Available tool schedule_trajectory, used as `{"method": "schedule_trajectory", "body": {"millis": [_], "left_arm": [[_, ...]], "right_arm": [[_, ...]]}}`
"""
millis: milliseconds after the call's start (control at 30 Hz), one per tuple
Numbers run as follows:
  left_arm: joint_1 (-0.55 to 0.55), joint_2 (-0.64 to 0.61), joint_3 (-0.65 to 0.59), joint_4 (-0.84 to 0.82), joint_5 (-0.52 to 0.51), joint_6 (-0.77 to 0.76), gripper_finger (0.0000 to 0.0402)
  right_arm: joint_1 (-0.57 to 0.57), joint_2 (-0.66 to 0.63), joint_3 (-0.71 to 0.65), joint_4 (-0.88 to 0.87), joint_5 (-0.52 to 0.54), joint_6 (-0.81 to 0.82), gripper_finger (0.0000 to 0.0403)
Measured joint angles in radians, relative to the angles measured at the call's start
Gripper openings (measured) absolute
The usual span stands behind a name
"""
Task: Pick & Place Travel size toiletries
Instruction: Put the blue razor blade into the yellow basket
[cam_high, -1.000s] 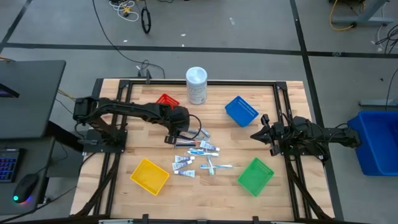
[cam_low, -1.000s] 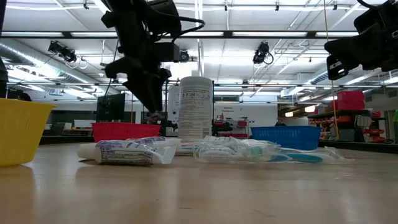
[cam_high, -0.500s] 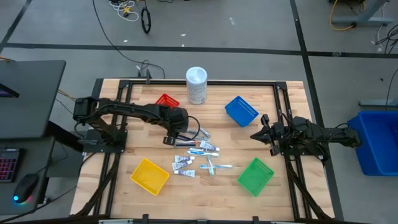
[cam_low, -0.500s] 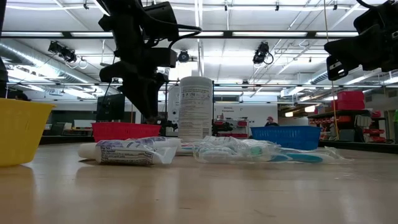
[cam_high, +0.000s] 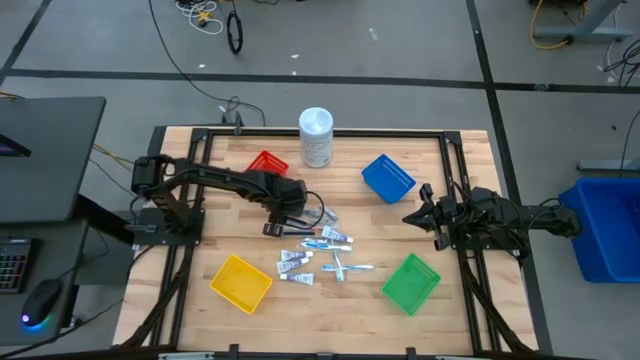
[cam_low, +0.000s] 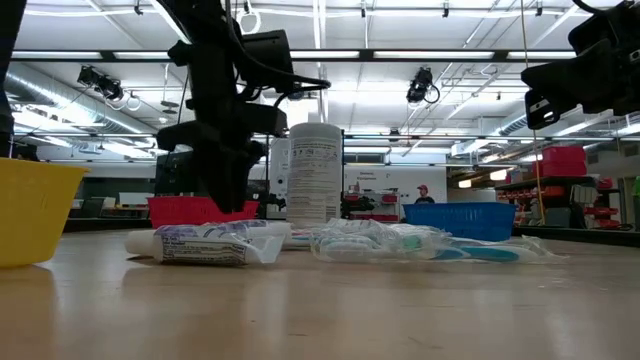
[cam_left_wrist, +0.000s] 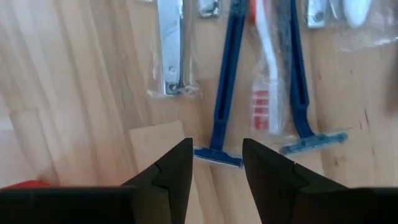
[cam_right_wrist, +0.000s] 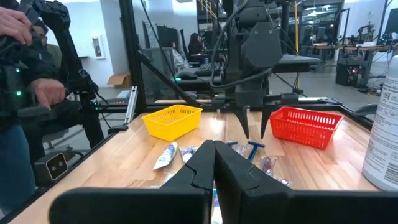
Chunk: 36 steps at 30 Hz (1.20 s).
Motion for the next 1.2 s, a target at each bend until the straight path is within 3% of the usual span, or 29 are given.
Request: {"method": "schedule_trajectory", "body": {"millis": [1200], "left_arm": [[-0.017,0.101,-0.008,0.127,0.051,0.024,0.0148]], "right_arm": [[0.0,0.017,0.0,0.003,-0.001,0.0,0.0014]]}}
